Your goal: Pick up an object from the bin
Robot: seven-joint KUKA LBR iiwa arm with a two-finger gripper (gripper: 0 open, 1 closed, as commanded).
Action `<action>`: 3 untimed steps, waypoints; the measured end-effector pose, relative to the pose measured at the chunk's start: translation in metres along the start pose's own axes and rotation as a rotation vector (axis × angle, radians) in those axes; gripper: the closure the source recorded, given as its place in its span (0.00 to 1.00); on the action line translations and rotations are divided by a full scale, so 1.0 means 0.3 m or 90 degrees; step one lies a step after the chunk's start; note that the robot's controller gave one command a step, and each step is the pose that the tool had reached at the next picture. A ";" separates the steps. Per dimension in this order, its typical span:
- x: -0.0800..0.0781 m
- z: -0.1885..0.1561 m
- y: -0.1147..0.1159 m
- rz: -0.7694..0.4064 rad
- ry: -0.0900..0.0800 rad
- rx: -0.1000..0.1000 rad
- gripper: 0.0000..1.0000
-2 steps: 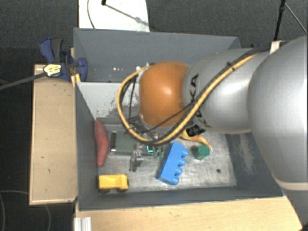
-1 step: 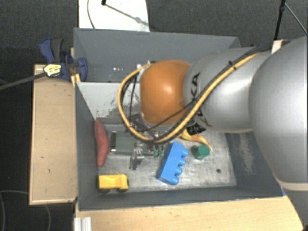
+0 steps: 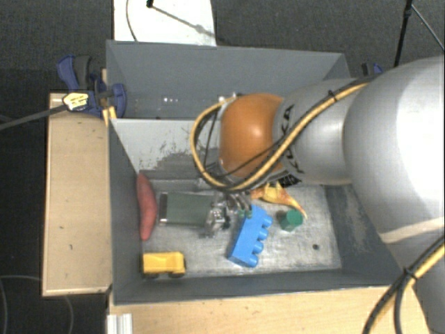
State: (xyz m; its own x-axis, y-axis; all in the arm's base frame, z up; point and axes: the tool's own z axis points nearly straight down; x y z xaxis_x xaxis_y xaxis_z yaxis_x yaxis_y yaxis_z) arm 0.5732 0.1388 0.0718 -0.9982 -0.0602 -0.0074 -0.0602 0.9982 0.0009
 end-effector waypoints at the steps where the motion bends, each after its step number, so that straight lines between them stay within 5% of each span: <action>1: -0.059 0.001 -0.044 0.025 0.005 -0.002 0.00; 2: -0.005 -0.005 -0.001 0.002 0.002 0.000 0.00; 3: -0.053 -0.004 -0.031 0.023 0.004 -0.002 0.00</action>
Offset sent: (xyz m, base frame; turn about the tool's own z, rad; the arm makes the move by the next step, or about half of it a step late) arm 0.0000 0.0000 0.0000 0.0000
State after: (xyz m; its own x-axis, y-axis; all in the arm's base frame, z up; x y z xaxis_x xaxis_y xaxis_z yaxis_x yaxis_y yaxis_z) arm 0.5896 0.1304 0.0730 -0.9997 -0.0248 -0.0017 -0.0248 0.9997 0.0036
